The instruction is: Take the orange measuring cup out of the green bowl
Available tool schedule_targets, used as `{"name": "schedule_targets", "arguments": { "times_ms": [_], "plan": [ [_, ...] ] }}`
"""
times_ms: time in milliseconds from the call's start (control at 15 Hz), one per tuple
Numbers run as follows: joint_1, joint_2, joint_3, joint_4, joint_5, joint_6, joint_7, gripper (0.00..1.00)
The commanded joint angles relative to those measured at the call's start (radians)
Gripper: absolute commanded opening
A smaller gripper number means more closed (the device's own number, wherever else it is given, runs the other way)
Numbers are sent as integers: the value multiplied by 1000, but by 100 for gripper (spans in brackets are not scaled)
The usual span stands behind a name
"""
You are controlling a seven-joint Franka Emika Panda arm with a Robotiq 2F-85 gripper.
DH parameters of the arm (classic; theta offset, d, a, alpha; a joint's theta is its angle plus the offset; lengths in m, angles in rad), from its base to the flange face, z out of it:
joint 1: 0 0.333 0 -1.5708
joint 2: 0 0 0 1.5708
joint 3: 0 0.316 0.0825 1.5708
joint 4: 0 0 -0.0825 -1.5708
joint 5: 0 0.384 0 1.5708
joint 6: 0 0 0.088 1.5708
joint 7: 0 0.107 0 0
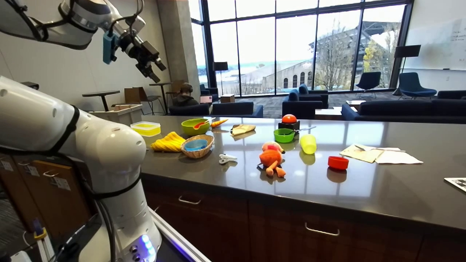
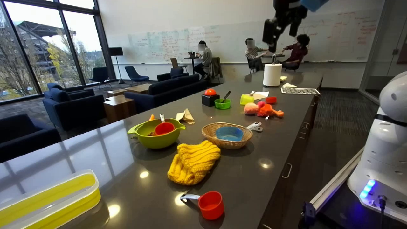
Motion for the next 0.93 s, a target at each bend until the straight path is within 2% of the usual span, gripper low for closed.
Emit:
{"name": "schedule_targets", "arguments": {
  "times_ms": [0, 133, 200, 267, 333, 467, 667, 867],
  "plan": [
    [-188, 192, 132, 257, -129, -98, 127, 100],
    [-286, 287, 190, 348, -218, -156, 151, 100],
    [-340, 339, 209, 398, -212, -195, 95, 100],
    [-374, 390, 213, 437, -195, -195, 58, 100],
    [-374, 446, 191, 461, -194, -181, 35, 100],
    [-319, 557, 119, 515, -203, -193, 13, 100],
    [-222, 618, -60, 541, -138, -137, -75, 100],
    [-120, 658, -230, 604, -36, -189, -154, 100]
  ]
}}
